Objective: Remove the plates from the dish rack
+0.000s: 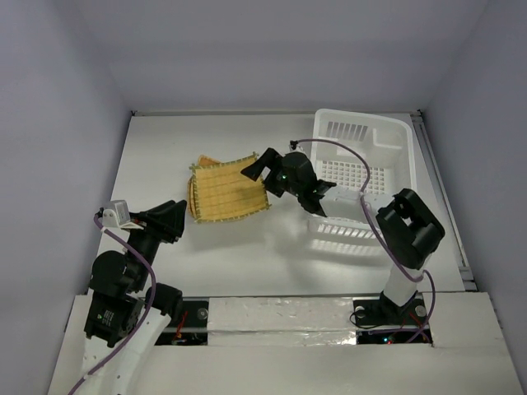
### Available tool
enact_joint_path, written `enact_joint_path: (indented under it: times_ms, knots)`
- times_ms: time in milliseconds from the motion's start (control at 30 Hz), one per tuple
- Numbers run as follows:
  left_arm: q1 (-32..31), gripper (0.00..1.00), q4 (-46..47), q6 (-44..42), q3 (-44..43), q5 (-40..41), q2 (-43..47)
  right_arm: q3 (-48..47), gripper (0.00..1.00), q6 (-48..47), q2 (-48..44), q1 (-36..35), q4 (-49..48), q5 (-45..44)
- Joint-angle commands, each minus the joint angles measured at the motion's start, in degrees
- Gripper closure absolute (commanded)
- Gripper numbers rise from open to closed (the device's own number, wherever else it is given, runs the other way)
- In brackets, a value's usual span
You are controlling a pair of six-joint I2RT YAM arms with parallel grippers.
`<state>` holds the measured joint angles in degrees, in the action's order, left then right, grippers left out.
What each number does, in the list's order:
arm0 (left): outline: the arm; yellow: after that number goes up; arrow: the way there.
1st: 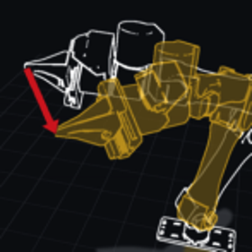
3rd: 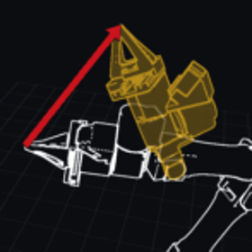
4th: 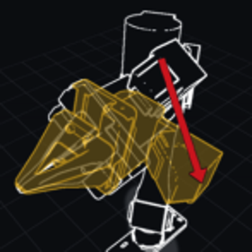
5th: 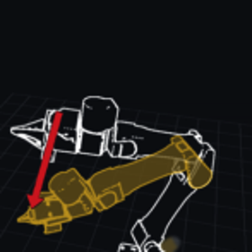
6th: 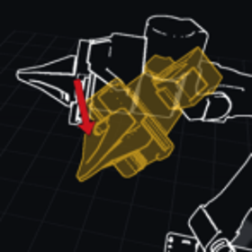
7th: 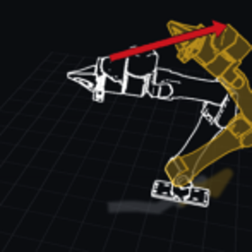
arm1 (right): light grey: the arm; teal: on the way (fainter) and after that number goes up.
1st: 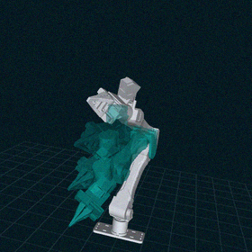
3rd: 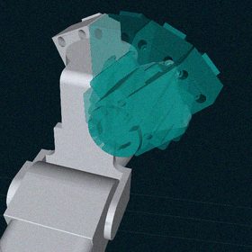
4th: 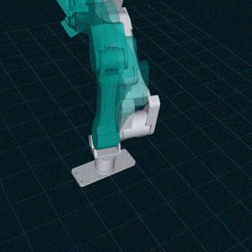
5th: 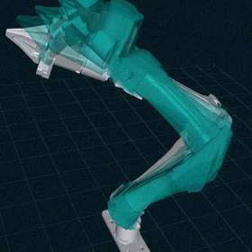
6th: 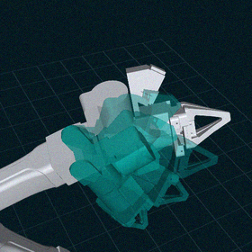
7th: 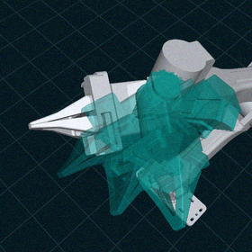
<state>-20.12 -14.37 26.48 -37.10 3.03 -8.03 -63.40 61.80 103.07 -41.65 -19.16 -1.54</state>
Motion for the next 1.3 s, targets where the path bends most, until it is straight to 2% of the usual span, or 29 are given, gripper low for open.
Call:
enact_joint_path:
  times_ms: [0, 267, 467, 833, 1267]
  knots:
    - [0.3, 0.63, 3.2, 0.2, -0.3, -0.7, -0.2, -3.6, 0.02, -6.7, -3.0, -0.3, 7.7, -6.2]
    - [0.3, 0.63, 3.1, 0.2, -0.4, -0.7, -0.5, -9.4, 0.0, -13.5, -2.9, -1.3, 17.8, -9.3]
    - [0.3, 0.63, 3.1, 0.2, -0.4, -0.7, -0.3, -13.5, 0.0, -15.6, -0.2, -2.4, 21.2, -8.7]
    - [0.3, 0.63, 3.2, 0.2, -0.3, -0.7, -0.2, -20.0, 0.0, -21.3, 1.3, -3.4, 31.8, -16.7]
    - [0.8, 0.59, 3.1, 0.2, -0.4, -0.8, -0.5, -22.2, 0.0, -24.5, -1.4, -3.4, 34.5, -18.7]
